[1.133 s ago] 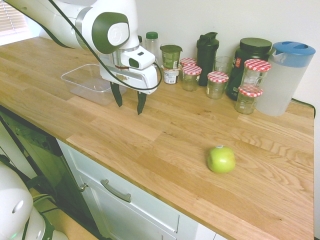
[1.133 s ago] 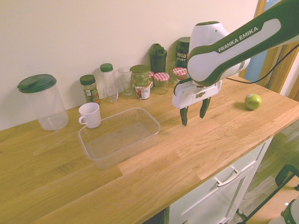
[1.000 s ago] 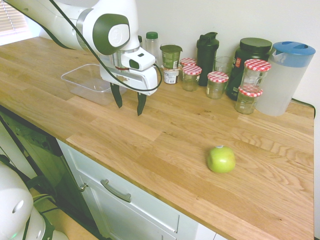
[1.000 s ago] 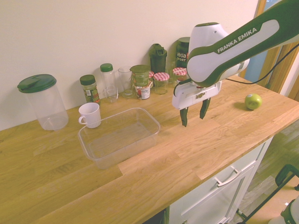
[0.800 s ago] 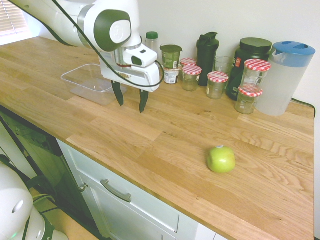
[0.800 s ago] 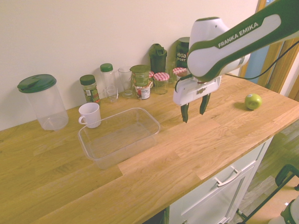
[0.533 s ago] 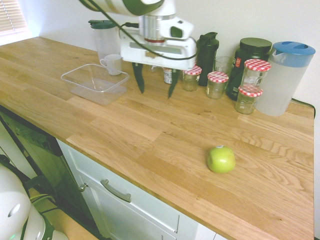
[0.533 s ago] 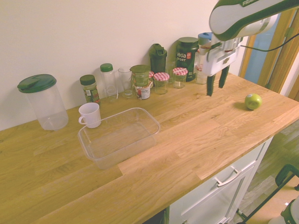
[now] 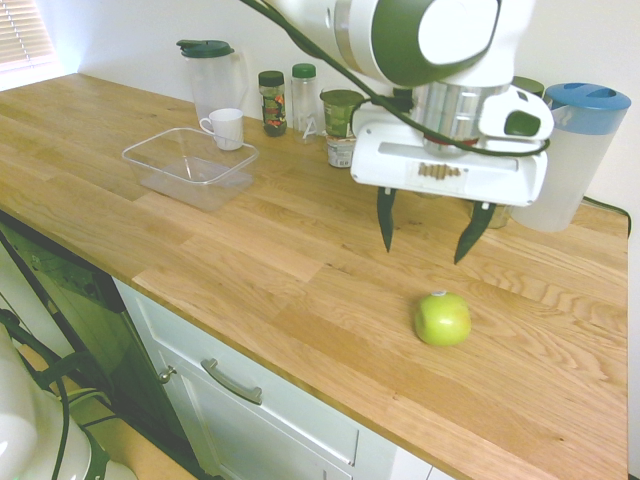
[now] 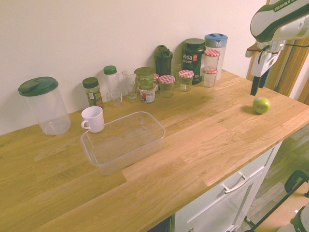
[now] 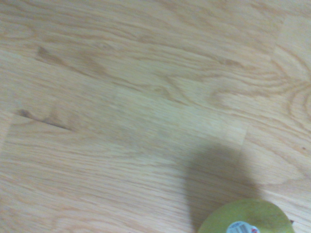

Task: Put the apple into the container

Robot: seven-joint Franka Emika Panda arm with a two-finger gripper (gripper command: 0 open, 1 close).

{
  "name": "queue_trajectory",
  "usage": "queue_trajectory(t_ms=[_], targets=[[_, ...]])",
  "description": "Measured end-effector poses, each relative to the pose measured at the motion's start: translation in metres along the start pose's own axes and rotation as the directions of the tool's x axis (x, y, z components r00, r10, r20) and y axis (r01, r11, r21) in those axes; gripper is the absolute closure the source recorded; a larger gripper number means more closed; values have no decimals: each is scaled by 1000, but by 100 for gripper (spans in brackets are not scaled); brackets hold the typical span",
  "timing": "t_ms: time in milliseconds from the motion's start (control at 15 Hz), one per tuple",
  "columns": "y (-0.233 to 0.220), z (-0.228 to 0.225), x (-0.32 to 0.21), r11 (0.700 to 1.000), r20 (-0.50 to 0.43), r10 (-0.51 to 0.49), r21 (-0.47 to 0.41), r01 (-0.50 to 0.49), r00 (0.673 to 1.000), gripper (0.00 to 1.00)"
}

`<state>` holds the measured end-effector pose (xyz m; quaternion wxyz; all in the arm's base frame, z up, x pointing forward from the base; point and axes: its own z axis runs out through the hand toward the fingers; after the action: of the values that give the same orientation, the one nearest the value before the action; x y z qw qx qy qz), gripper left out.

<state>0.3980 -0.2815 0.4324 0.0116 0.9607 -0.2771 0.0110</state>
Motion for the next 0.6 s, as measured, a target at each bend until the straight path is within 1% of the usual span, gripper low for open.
queue_trajectory(t_ms=[133, 333, 600], targets=[[11, 20, 7, 1000, 13, -3, -13, 3, 1000, 0], [11, 43, 15, 999, 21, -12, -31, 13, 1000, 0], [11, 59, 28, 998, 29, -22, -59, 24, 999, 0]])
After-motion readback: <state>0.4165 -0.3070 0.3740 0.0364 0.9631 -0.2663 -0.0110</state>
